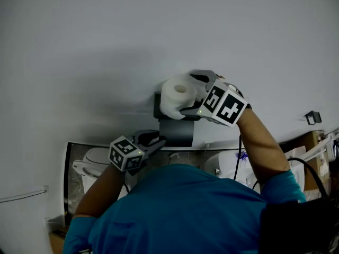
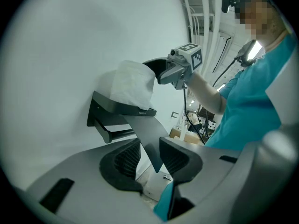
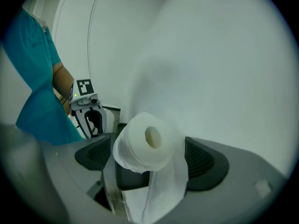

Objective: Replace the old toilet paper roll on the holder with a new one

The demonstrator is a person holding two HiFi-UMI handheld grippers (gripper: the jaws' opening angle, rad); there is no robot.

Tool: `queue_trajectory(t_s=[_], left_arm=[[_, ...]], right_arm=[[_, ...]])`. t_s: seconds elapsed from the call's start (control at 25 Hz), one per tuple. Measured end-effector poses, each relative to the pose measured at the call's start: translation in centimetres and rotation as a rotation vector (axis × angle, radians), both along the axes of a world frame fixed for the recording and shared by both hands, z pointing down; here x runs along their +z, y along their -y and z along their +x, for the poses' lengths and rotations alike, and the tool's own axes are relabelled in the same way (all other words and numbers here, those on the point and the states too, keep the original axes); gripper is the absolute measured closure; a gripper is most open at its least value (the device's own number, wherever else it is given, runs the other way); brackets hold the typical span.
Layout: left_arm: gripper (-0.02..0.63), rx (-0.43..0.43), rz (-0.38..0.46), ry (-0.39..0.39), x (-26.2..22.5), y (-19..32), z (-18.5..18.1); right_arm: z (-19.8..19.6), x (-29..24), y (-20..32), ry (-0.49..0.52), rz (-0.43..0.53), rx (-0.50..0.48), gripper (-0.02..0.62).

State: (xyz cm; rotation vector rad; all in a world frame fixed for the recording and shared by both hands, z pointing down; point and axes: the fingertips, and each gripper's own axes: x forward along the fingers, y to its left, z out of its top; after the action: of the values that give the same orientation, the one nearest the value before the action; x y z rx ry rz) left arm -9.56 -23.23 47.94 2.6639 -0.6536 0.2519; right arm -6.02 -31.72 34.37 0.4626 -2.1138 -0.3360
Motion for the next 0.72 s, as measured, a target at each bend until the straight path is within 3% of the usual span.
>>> queue_trajectory(t_s=[0.32, 0.48, 0.72], left_arm=[[0.476, -0.008, -0.006, 0.008, 0.0, 0.2, 0.0], [0.477, -0.012, -0.009, 0.016, 0.2, 0.2, -0.1], [0.477, -0.018, -0.023, 0.034, 0.2, 0.1, -0.2]], right_arm=[[3.0, -2.9, -0.1, 0.4, -0.056, 0.065, 0.12], [5.4, -3.8, -0.5, 0.613, -0.06, 0.085, 0.181], [9.7, -3.8, -1.8, 0.916, -0.06, 0.114, 0.437]])
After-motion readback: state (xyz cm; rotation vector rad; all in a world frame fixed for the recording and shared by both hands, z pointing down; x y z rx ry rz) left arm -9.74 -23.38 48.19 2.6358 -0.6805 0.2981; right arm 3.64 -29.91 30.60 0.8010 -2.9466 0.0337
